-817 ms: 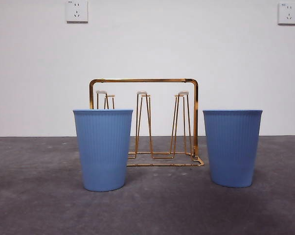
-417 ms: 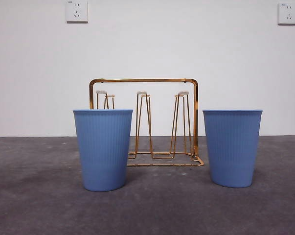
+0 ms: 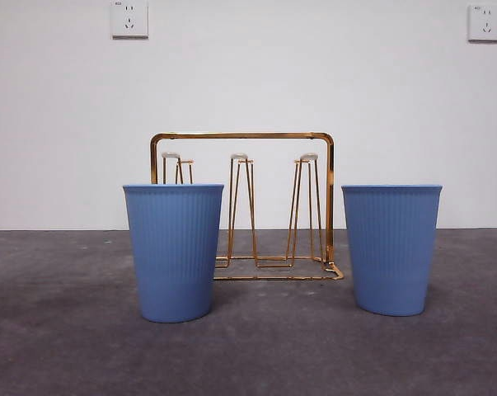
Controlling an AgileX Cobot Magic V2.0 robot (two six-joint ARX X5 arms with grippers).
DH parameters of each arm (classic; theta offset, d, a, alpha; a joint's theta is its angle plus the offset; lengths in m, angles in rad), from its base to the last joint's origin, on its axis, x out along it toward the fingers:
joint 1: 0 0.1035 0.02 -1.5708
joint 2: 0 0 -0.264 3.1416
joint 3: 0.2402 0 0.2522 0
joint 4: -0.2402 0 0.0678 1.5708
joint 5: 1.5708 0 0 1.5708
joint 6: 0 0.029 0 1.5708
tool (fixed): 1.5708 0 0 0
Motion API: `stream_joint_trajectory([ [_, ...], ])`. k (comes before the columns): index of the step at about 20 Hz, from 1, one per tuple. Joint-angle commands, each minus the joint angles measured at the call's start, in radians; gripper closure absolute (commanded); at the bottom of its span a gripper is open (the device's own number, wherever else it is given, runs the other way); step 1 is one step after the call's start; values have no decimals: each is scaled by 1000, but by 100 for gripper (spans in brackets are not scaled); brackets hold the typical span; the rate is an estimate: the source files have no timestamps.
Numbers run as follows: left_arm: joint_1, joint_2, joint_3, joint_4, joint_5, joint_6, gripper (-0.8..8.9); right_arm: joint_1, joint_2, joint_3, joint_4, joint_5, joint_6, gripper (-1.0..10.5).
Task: Pick up cup 1,put cup 1 in the cup rack,pick up cup 2,put cup 2 in the cup rack
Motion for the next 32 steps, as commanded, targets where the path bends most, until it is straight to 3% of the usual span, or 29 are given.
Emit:
stream_joint_trajectory([
  [1,-5,11,2,2,4,23,817,0,1,5,3,-3,-10,946],
  [3,-5,25,2,2,4,23,803,0,1,4,14,-3,-10,930],
  [4,-5,31,3,2,4,22,739,0,1,4,28,-3,-5,865],
  [5,-5,38,4,3,8,19,597,0,4,5,36,-4,-5,769],
  [7,-5,49,5,24,35,-17,182,0,10,5,37,-15,-4,556],
  [8,-6,51,5,44,63,-31,91,0,14,4,37,-26,-4,463],
  [16,-50,108,5,231,383,-150,91,1,153,4,77,-58,26,443],
  [20,-113,153,6,296,469,-197,91,13,319,5,108,-51,48,447],
  [25,-179,200,6,358,475,-220,91,137,556,5,150,55,58,447],
  [32,-190,214,6,398,475,-251,91,311,796,5,299,272,135,459],
])
